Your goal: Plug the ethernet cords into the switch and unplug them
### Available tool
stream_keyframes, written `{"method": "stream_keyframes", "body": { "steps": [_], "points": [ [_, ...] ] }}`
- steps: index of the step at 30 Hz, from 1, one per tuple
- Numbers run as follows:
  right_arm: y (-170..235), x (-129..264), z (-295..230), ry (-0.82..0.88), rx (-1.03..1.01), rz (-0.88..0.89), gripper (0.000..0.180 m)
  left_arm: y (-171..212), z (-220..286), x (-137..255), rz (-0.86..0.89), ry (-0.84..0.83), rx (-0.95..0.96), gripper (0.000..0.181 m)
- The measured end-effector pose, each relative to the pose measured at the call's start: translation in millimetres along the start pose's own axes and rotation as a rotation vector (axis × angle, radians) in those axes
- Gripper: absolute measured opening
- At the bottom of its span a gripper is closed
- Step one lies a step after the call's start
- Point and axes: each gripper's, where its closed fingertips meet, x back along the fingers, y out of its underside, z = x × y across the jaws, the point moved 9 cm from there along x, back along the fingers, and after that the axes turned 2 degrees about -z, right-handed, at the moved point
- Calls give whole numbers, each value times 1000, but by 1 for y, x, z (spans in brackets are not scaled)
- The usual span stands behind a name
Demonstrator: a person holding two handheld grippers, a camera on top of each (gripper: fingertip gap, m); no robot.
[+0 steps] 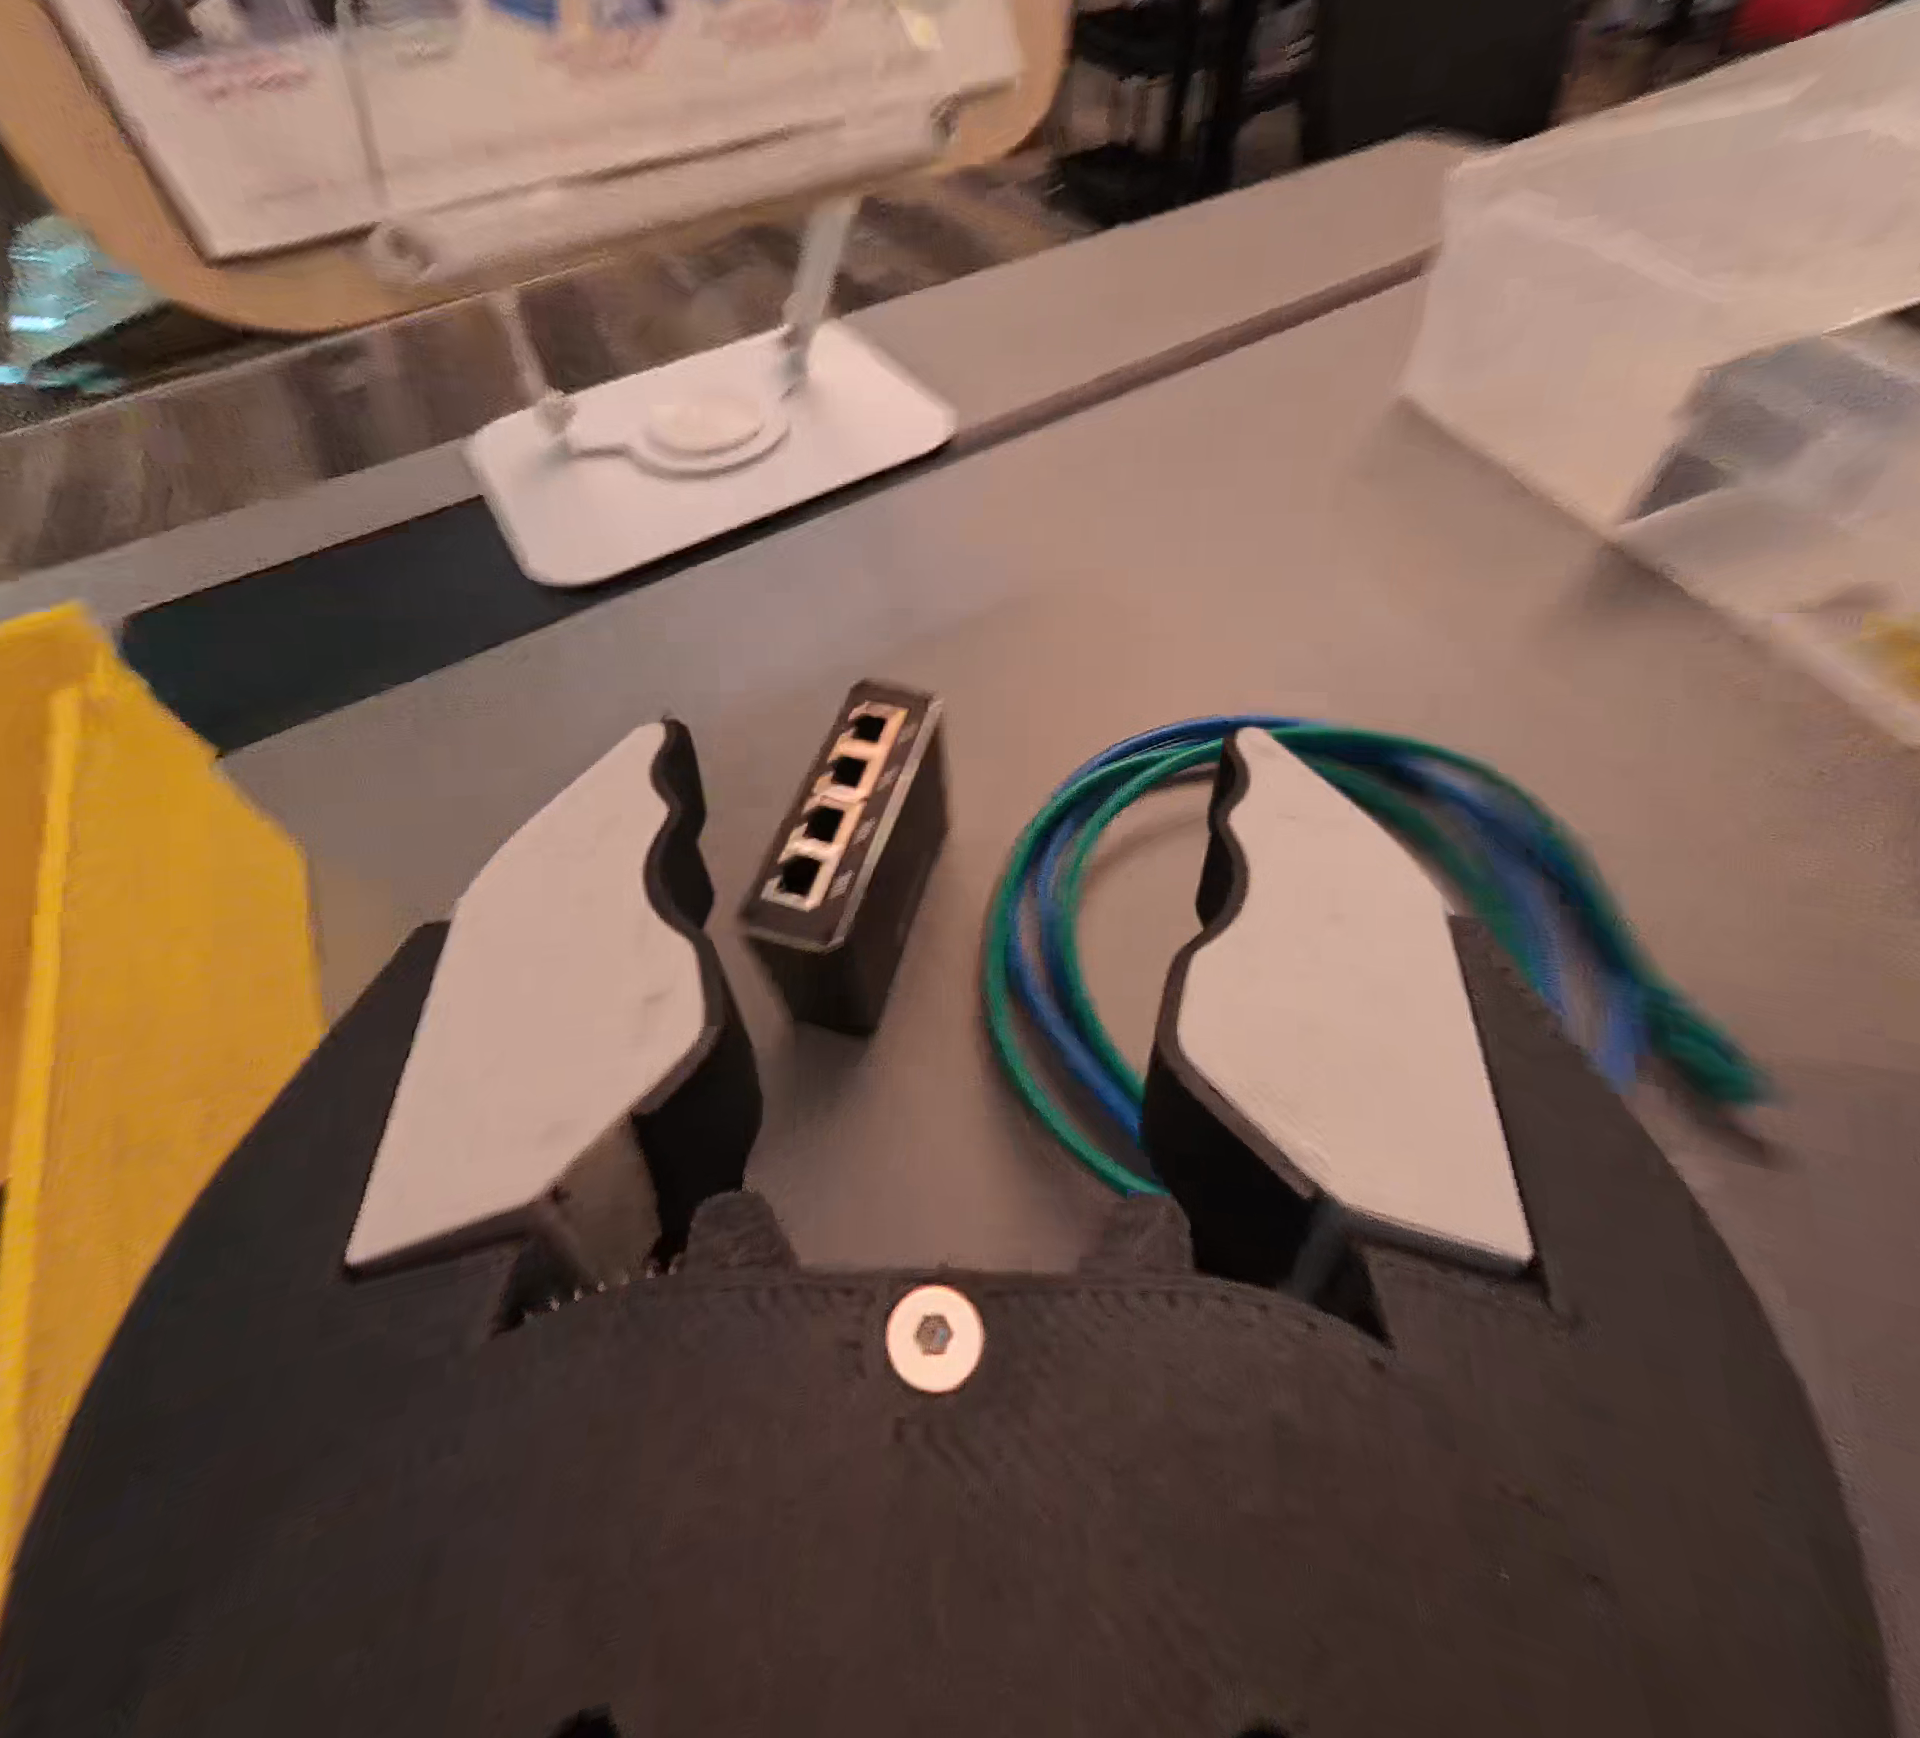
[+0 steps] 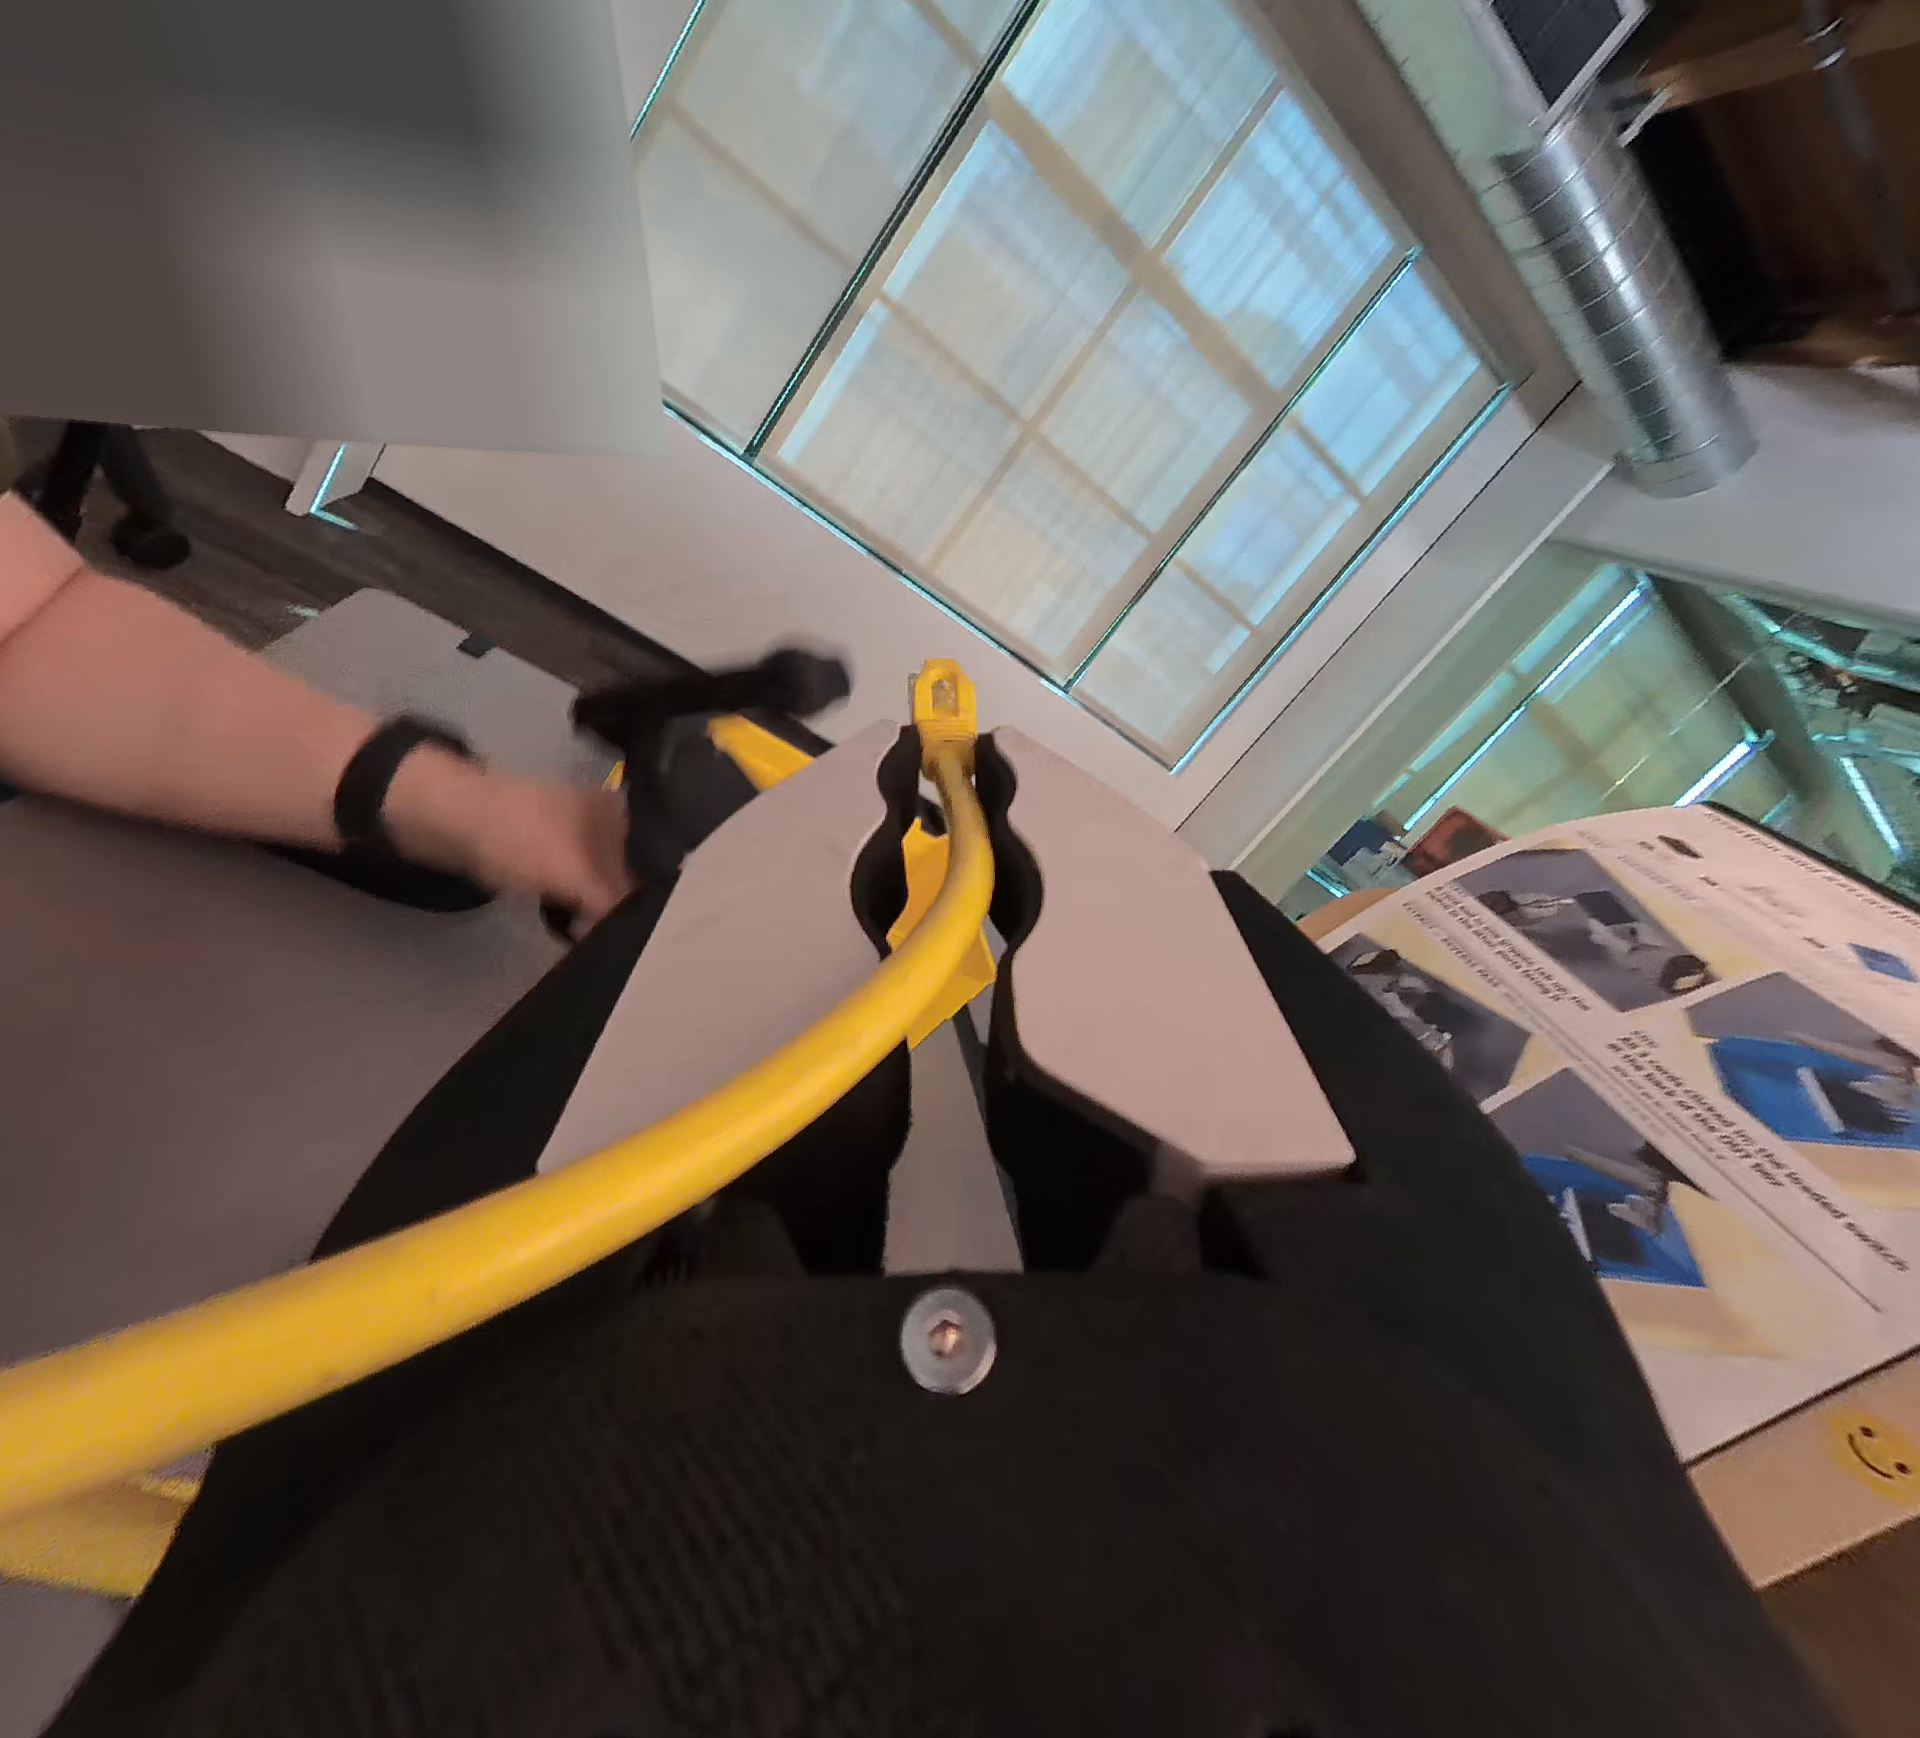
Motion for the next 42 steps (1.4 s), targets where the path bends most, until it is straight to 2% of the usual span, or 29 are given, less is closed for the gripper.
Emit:
{"method": "stream_keyframes", "body": {
  "steps": [2,5,10,12,18,21,25,29,37,42],
  "points": [
    [-1,3,1,9,2,6,10,18,-6,-18,-53,-92,-48,94],
    [-2,4,2,15,7,5,10,38,-12,-41,-174,-121,-53,91],
    [-6,4,0,10,20,9,10,58,-26,-61,-258,-133,-20,79],
    [-6,4,0,12,27,2,10,64,-30,-66,-285,-96,-29,67],
    [-5,6,2,23,28,-10,10,67,-37,-81,-372,-10,-27,62],
    [-1,6,5,45,12,-40,10,66,-42,-87,-394,87,4,52],
    [11,3,14,106,-47,-114,10,61,-45,-93,-363,49,-54,50],
    [30,-3,23,191,-102,-210,10,31,-41,-86,-223,-45,-187,49],
    [48,-23,27,390,-187,-310,10,-84,-4,-43,132,-375,-651,49],
    [46,-40,16,459,-156,-295,10,-113,21,-21,249,-476,-773,49]
  ]
}}
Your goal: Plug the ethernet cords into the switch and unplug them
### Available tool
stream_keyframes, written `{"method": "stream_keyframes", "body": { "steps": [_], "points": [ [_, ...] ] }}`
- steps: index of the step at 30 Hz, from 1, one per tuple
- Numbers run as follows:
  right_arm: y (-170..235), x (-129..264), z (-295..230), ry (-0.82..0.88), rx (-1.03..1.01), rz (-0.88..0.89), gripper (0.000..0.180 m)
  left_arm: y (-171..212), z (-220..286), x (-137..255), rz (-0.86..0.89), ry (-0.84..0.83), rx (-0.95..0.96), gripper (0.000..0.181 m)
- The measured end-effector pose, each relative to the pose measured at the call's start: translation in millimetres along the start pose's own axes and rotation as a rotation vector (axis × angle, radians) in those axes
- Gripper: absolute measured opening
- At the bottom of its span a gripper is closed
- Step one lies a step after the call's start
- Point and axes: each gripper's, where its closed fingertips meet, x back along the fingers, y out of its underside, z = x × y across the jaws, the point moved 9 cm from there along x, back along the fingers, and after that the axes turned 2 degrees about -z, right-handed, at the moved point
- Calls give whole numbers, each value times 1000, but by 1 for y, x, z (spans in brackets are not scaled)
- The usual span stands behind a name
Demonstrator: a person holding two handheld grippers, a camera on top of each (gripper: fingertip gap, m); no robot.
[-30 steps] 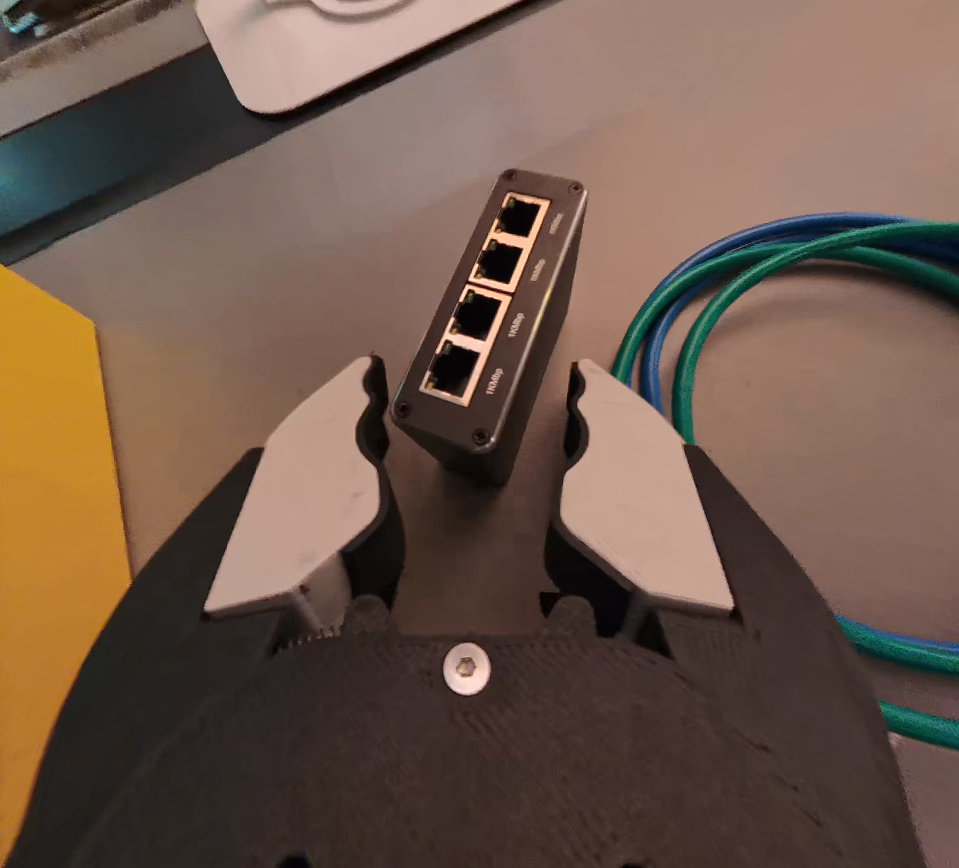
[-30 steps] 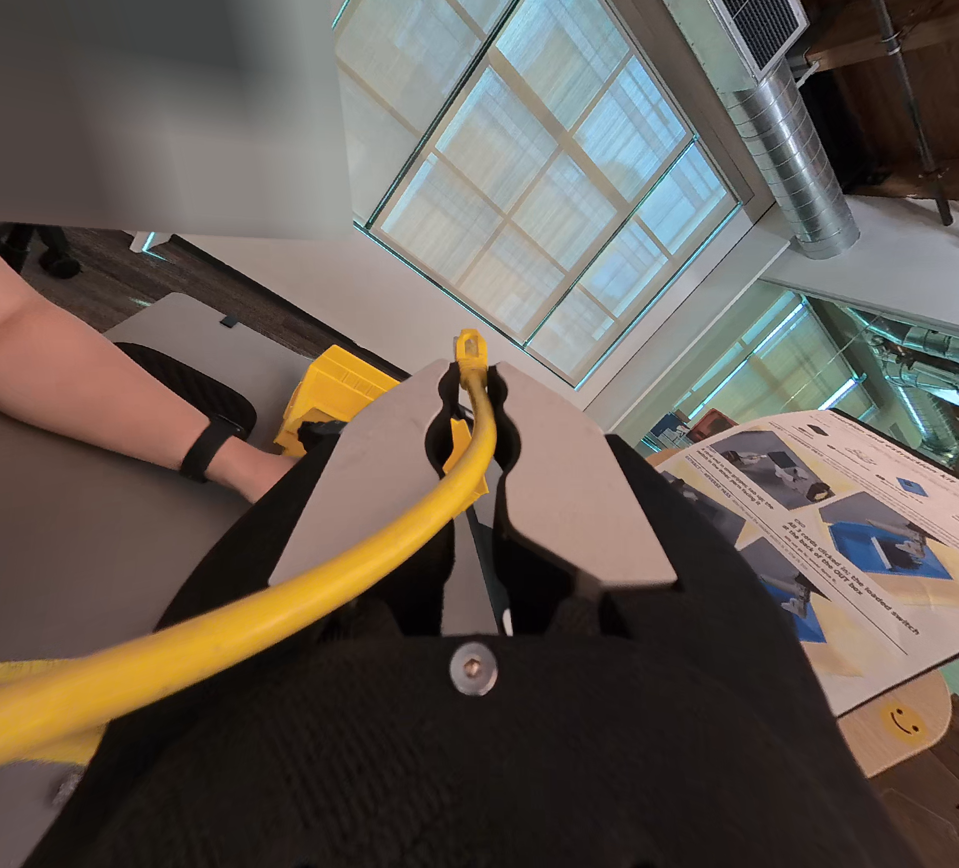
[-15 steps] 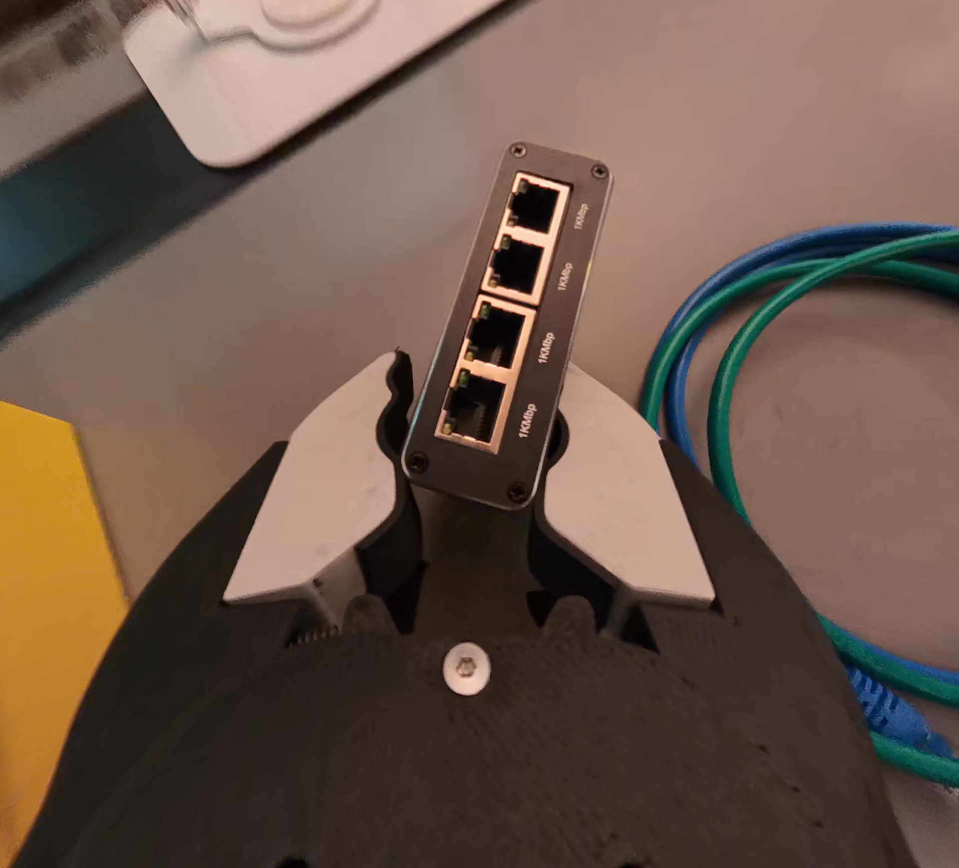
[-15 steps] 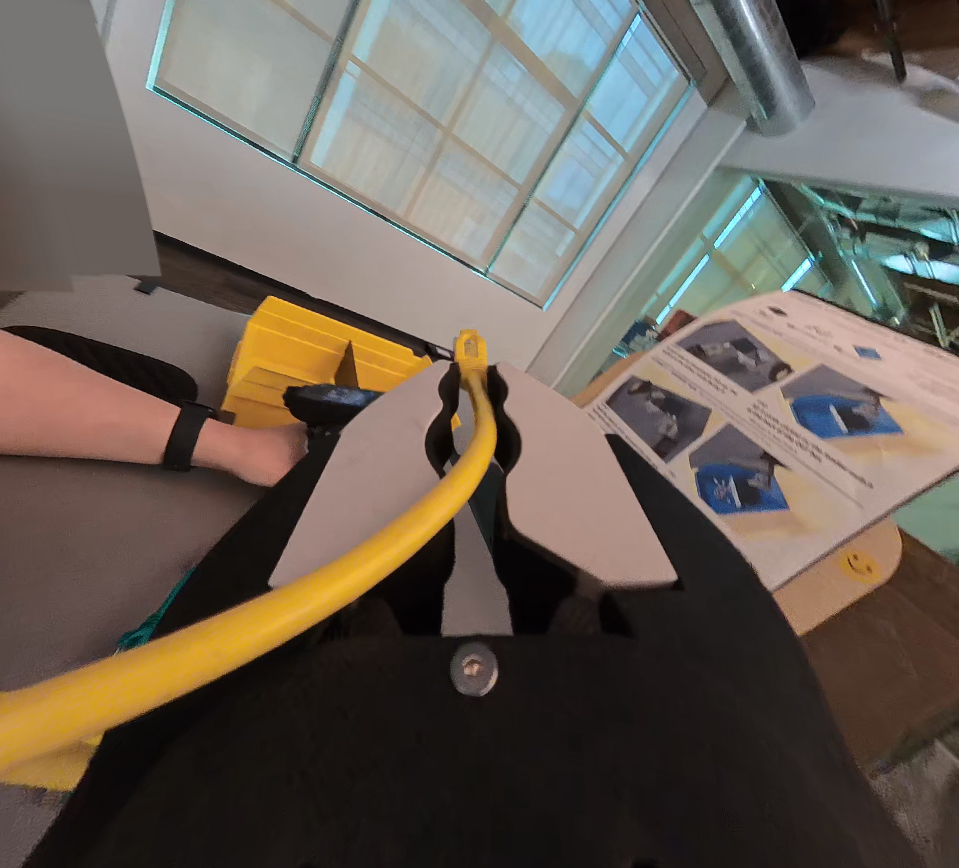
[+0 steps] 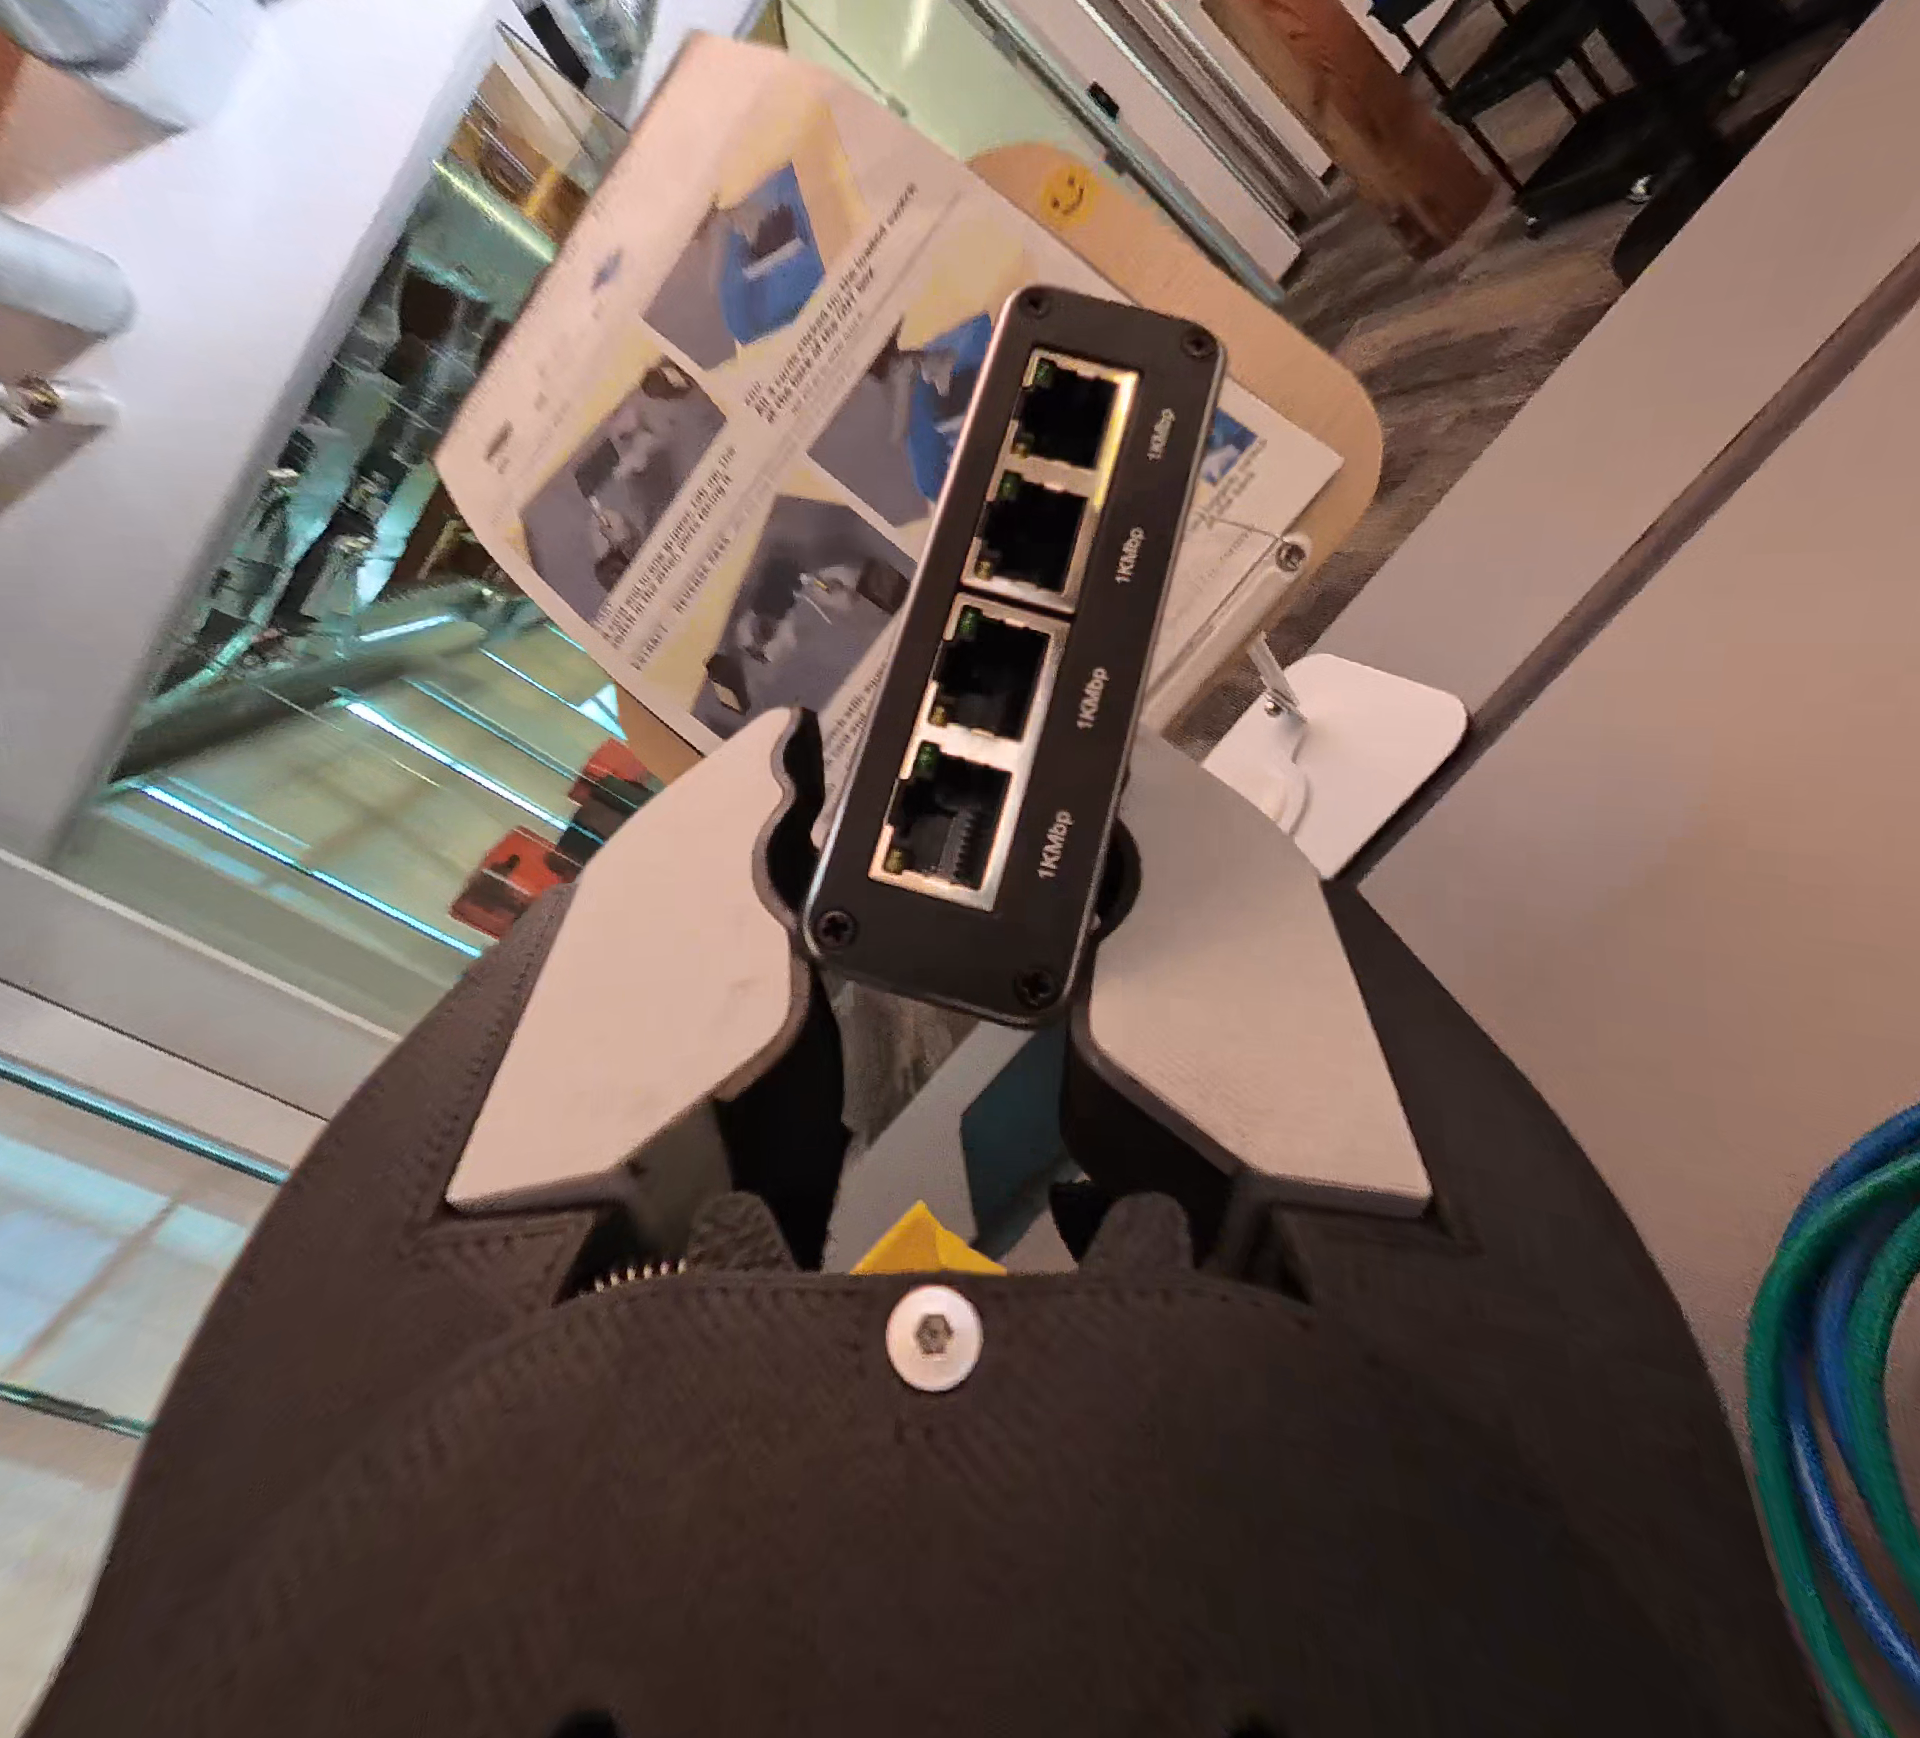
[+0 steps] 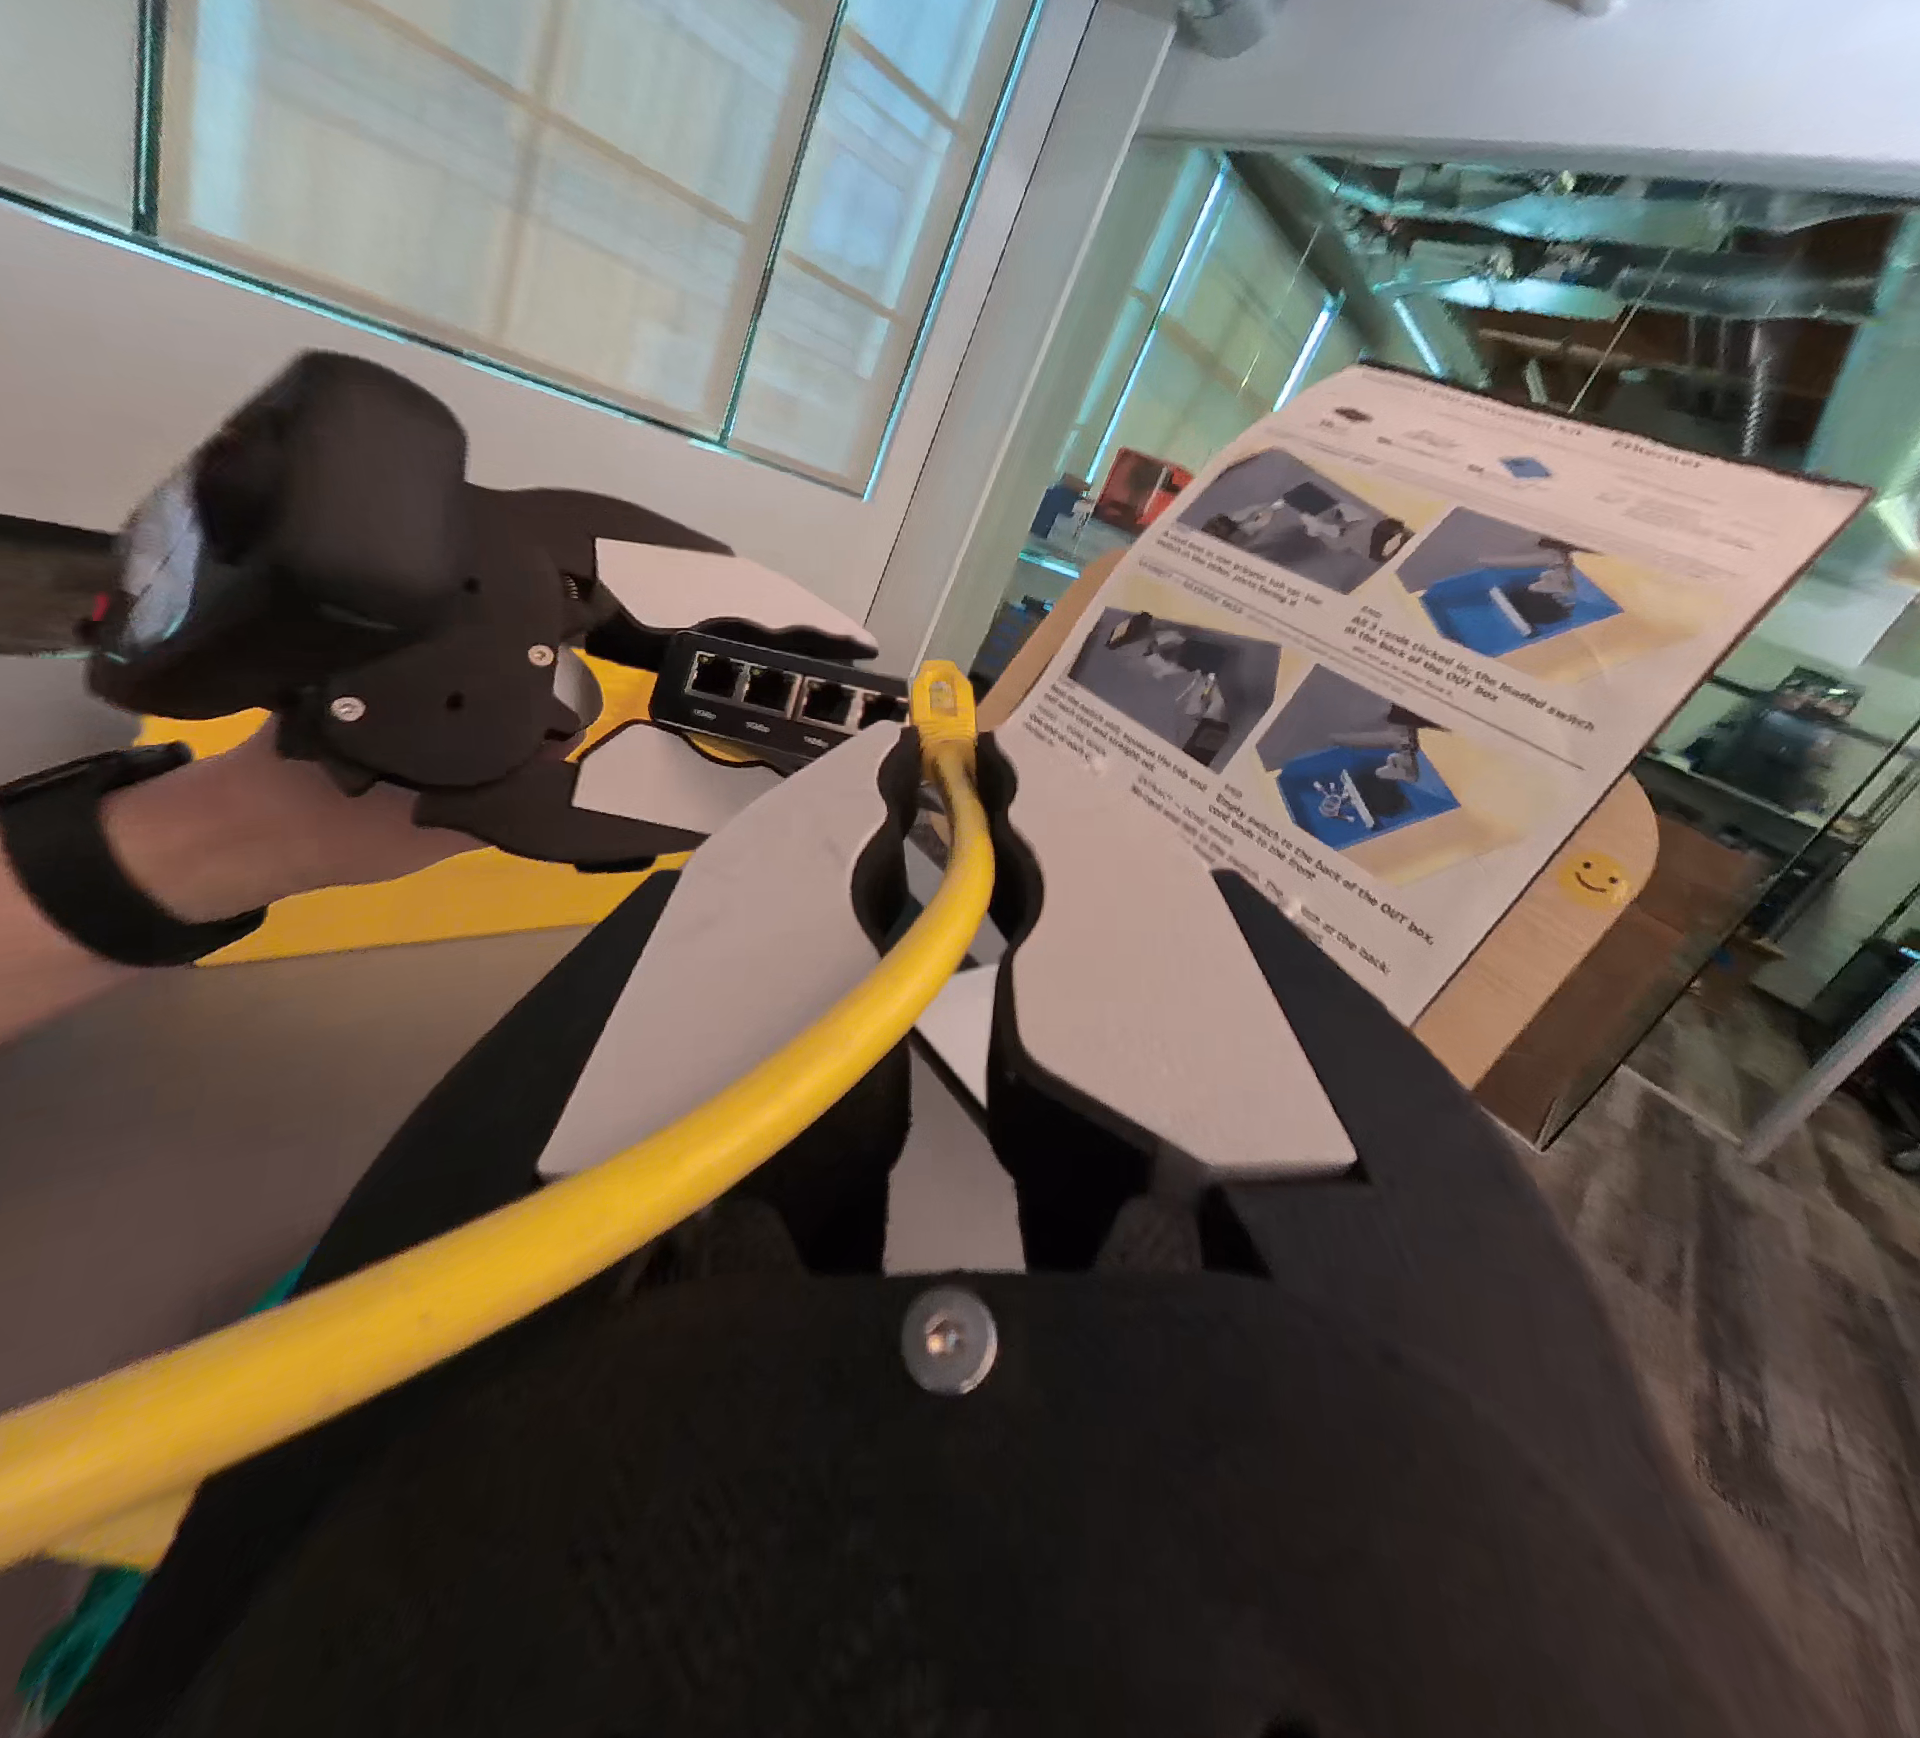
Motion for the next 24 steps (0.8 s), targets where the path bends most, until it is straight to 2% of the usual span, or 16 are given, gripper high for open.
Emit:
{"method": "stream_keyframes", "body": {
  "steps": [5,17,24],
  "points": [
    [1,-8,-16,11,4,2,10,-13,2,15,15,-65,-78,49],
    [-1,-11,-22,19,-75,-8,11,-21,-3,23,6,-163,-106,49],
    [-2,-13,-28,47,-149,-48,10,-28,5,33,69,-252,-301,48]
  ]
}}
